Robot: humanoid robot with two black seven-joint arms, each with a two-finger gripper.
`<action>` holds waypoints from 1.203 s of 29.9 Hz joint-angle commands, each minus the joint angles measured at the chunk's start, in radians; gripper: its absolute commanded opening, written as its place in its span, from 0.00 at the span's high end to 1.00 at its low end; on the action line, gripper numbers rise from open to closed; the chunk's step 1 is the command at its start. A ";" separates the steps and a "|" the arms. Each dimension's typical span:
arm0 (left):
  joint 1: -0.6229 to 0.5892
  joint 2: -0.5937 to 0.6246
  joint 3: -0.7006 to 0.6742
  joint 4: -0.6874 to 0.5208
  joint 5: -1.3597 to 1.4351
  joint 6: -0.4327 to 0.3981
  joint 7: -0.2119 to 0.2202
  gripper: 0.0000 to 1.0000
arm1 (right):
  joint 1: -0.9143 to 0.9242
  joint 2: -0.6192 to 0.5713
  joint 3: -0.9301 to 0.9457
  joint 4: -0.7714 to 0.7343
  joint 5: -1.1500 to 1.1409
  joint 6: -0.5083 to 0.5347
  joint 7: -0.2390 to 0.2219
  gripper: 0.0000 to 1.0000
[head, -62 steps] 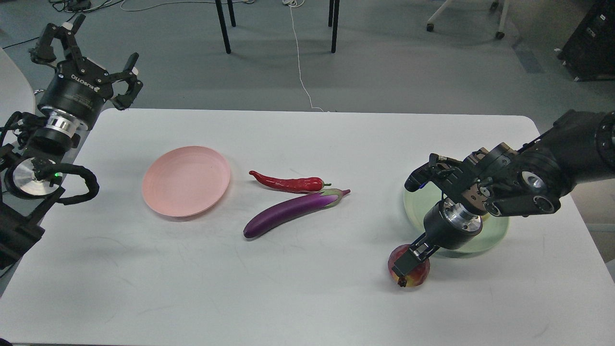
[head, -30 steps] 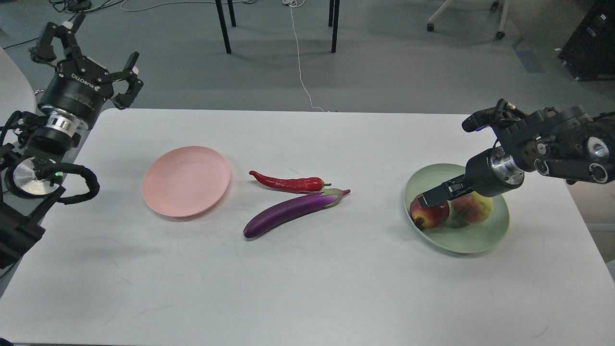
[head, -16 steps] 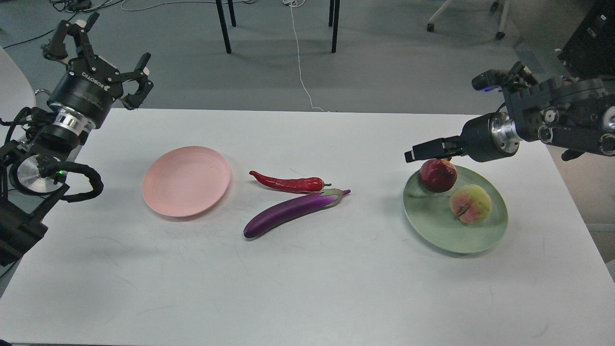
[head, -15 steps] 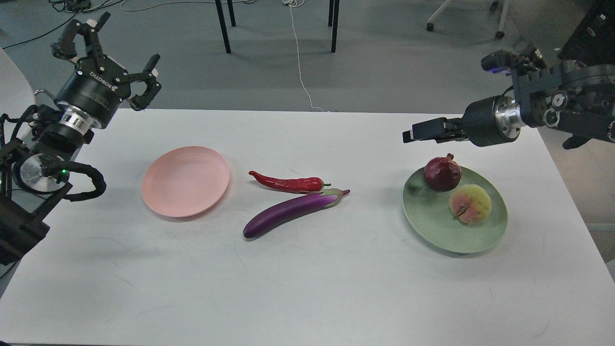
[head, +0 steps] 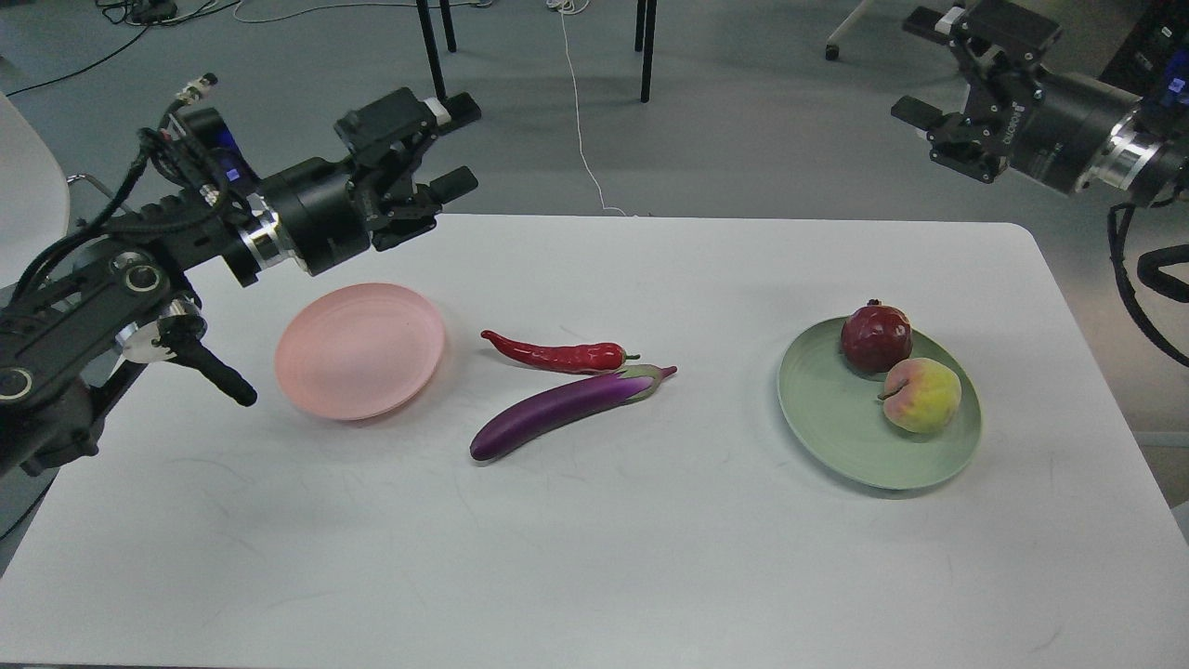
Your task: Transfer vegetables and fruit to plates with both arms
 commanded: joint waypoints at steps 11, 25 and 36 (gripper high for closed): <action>-0.011 -0.097 0.217 -0.086 0.900 0.010 0.009 0.06 | -0.411 -0.016 0.198 -0.005 0.471 0.000 0.009 0.01; -0.123 -0.186 0.467 0.064 1.077 0.046 0.010 0.21 | -0.710 0.038 0.439 0.001 0.485 0.000 0.009 0.01; -0.112 -0.234 0.522 0.205 1.077 0.133 0.020 0.60 | -0.725 0.038 0.479 -0.003 0.482 0.000 0.009 0.01</action>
